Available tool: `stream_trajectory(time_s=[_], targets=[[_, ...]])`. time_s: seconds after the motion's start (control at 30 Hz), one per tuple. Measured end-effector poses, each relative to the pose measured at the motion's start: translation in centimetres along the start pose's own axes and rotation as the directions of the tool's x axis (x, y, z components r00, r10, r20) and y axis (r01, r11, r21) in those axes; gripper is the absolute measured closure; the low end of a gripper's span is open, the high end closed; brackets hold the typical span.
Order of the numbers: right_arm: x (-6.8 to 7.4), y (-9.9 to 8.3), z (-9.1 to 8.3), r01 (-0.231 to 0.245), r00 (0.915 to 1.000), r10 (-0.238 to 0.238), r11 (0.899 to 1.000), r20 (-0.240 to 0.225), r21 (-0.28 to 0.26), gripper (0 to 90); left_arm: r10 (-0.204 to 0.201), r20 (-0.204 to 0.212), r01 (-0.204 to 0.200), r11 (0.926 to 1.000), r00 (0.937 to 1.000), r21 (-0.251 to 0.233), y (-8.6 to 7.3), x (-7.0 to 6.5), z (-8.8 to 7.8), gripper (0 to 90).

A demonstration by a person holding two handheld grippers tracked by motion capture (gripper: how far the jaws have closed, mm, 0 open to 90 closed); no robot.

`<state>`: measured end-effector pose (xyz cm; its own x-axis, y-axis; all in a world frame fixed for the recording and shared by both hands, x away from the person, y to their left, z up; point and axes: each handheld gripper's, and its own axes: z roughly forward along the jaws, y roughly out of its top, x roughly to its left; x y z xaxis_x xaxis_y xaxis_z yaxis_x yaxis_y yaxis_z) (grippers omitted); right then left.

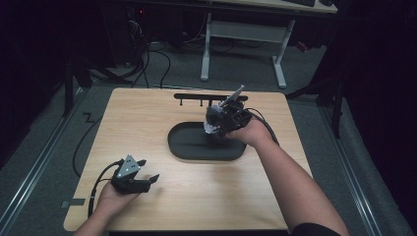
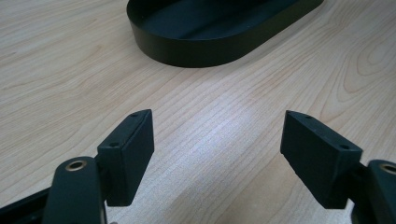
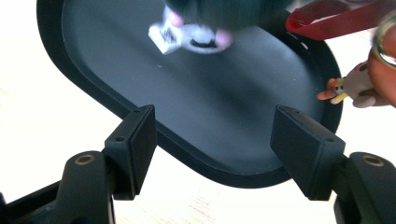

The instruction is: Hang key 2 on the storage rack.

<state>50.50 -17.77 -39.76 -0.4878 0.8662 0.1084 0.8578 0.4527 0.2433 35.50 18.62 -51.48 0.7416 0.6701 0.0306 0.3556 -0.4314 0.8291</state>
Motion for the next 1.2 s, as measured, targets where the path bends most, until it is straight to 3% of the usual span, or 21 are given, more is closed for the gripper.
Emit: stream_trajectory(time_s=[0.4, 0.43, 0.77, 0.8, 0.87, 1.0, 1.03, 1.07, 1.13, 1.17, 1.2], targets=[[0.1, -1.5, -0.6, -0.011, 0.9999, 0.011, 1.0, 0.009, -0.007, 32.1, -0.001, 0.0, 0.001, 1.0, 1.0, 0.0, 0.0, 0.0, 0.0, 26.1], [0.0, -1.7, -0.5, 0.009, 0.9999, -0.008, 1.0, 0.011, -0.014, 32.1, -0.001, 0.0, 0.001, 1.0, 1.0, 0.001, 0.0, -0.1, 0.0, 26.1], [0.0, -5.2, 0.1, 0.017, 0.9995, -0.015, 0.996, 0.03, -0.092, 33.3, 0.003, 0.01, -0.003, 1.0, 0.9999, 0.006, 0.0, -0.2, 0.1, 26.0], [0.1, -6.3, 0.4, 0.03, 0.999, -0.026, 0.992, 0.037, -0.12, 33.3, 0.003, 0.009, -0.003, 1.0, 1.0, 0.007, 0.0, -0.3, 0.1, 26.0], [0.2, -6.6, 0.5, 0.039, 0.9985, -0.033, 0.991, 0.044, -0.13, 33.3, 0.005, 0.013, -0.005, 0.9999, 0.9999, 0.014, 0.0, -0.2, 0.2, 25.9], [0.6, -9.0, 1.4, 0.049, 0.9979, -0.039, 0.979, 0.052, -0.199, 33.3, 0.006, 0.016, -0.006, 0.9999, 0.9999, 0.014, 0.0, -0.3, 0.3, 25.8], [0.8, -10.2, 1.9, 0.061, 0.9972, -0.049, 0.969, 0.057, -0.24, 33.2, 0.006, 0.017, -0.007, 0.9999, 0.9998, 0.014, 0.0, -0.3, 0.3, 25.7], [0.8, -10.2, 1.9, 0.061, 0.9972, -0.049, 0.969, 0.057, -0.24, 33.2, 0.008, 0.017, -0.009, 0.9998, 0.9998, 0.016, 0.0, -0.4, 0.3, 25.7], [1.0, -11.9, 2.6, 0.071, 0.9956, -0.05, 0.952, 0.079, -0.297, 33.0, 0.009, 0.018, -0.009, 0.9998, 0.9998, 0.017, 0.0, -0.4, 0.3, 25.7], [1.0, -11.9, 2.6, 0.071, 0.9956, -0.05, 0.952, 0.079, -0.297, 33.0, 0.011, 0.02, -0.011, 0.9998, 0.9997, 0.019, 0.0, -0.4, 0.3, 25.7], [1.0, -12.6, 3.0, 0.074, 0.9951, -0.048, 0.944, 0.086, -0.323, 32.8, 0.012, 0.022, -0.013, 0.9997, 0.9997, 0.021, 0.0, -0.4, 0.3, 25.6]])
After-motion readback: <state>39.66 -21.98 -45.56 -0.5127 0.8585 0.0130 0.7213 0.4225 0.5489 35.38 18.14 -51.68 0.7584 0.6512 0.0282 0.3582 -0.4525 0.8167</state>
